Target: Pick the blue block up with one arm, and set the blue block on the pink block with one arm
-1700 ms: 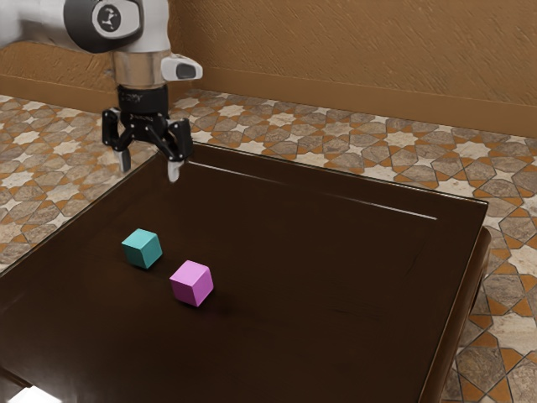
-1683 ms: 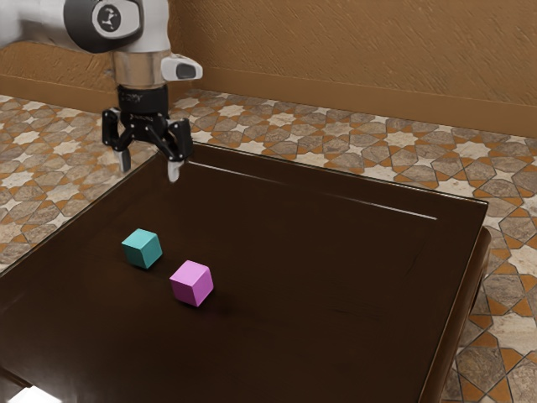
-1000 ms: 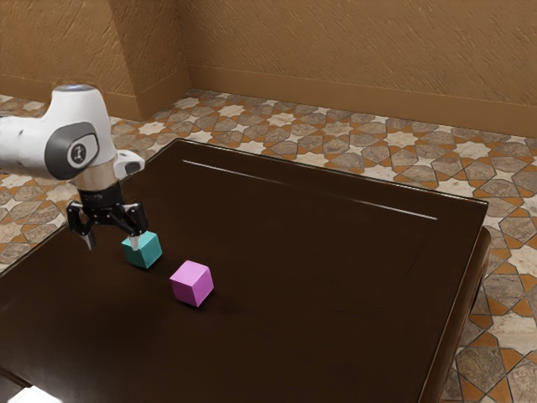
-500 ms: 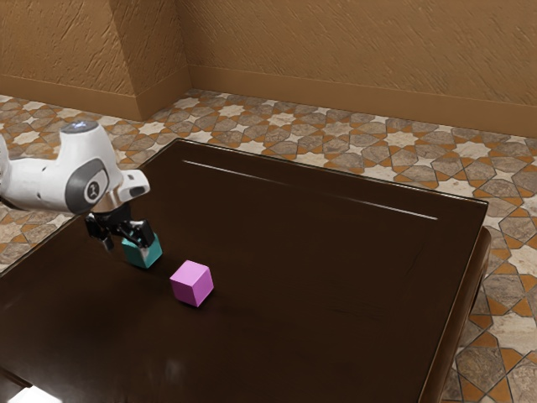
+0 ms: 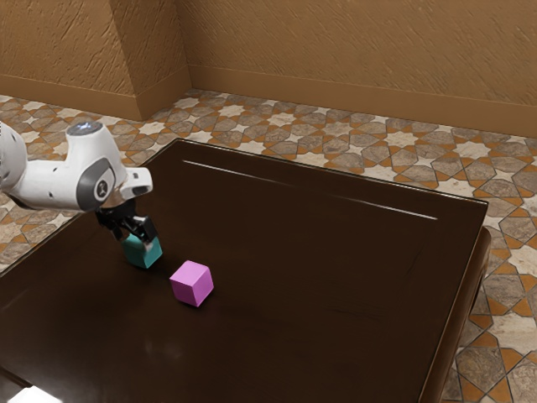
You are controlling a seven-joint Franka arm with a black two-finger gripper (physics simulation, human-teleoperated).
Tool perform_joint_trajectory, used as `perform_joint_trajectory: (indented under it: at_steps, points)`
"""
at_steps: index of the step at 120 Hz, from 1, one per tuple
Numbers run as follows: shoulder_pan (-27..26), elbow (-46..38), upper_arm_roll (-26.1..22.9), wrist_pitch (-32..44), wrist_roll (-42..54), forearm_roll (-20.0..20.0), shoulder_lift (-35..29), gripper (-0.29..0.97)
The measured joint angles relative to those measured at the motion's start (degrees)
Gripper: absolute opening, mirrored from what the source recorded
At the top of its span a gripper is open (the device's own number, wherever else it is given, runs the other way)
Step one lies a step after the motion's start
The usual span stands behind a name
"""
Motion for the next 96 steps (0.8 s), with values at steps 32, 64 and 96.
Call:
perform_joint_trajectory:
  at_steps: [32, 64, 96]
  points:
    - [-0.1, 2.3, -0.2, 0.8, 3.8, -0.4, 2.8, 0.68]
    - [-0.1, 2.4, -0.4, 2.3, 6.3, -3.7, 5.1, 0.68]
    - [-0.6, 2.0, -0.5, 3.2, 7.2, -5.8, 4.5, 0.43]
